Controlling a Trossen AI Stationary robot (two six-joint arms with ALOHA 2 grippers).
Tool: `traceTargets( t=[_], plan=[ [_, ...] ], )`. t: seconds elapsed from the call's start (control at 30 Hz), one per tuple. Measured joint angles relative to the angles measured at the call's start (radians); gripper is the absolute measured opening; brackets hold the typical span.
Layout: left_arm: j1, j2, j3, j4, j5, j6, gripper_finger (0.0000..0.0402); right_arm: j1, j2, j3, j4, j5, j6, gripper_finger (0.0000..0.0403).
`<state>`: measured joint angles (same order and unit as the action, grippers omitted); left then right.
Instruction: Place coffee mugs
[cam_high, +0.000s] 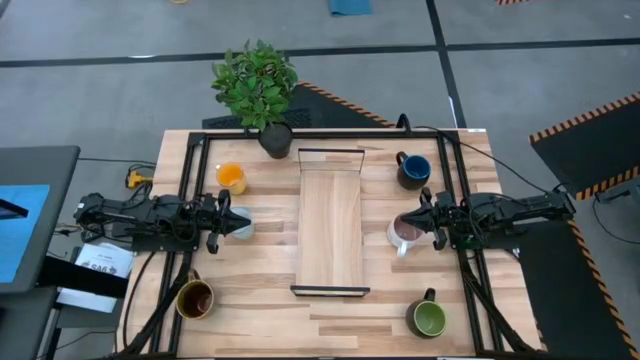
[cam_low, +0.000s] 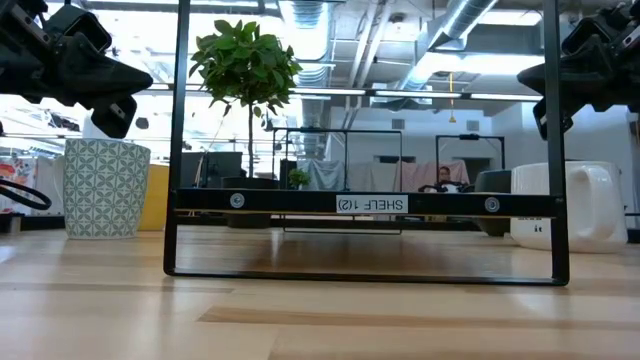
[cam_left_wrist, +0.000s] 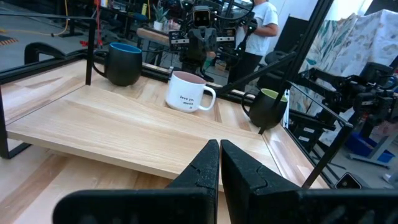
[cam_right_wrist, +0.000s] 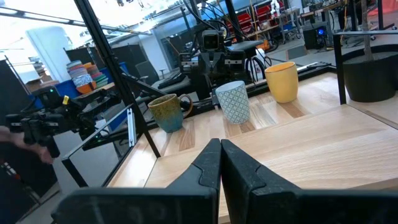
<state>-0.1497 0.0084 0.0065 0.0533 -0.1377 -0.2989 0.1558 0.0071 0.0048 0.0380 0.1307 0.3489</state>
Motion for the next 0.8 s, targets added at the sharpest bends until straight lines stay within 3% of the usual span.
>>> traceTargets(
  t=[0.17,0.27,0.37,0.53,0.8],
  plan=[
    [0.0,0.0,0.0,0.0,0.0,0.0,0.0,-0.001,0.0,0.0,0.0,0.001,-0.021,0.0033],
    [0.0,0.0,0.0,0.0,0.0,0.0,0.0,-0.014,0.001,0.0,0.062,0.054,-0.08,0.0033],
    [0.0,0.0,0.0,0.0,0.0,0.0,0.0,-0.028,0.007,0.0,0.347,0.116,0.026,0.0033],
    [0.0,0.0,0.0,0.005,-0.016,0.001,0.0,-0.066,0.028,0.007,0.767,0.32,0.088,0.0033],
    [0.0,0.0,0.0,0.134,-0.092,-0.133,0.0,-0.138,0.255,0.145,0.767,0.297,0.101,0.0033]
  ],
)
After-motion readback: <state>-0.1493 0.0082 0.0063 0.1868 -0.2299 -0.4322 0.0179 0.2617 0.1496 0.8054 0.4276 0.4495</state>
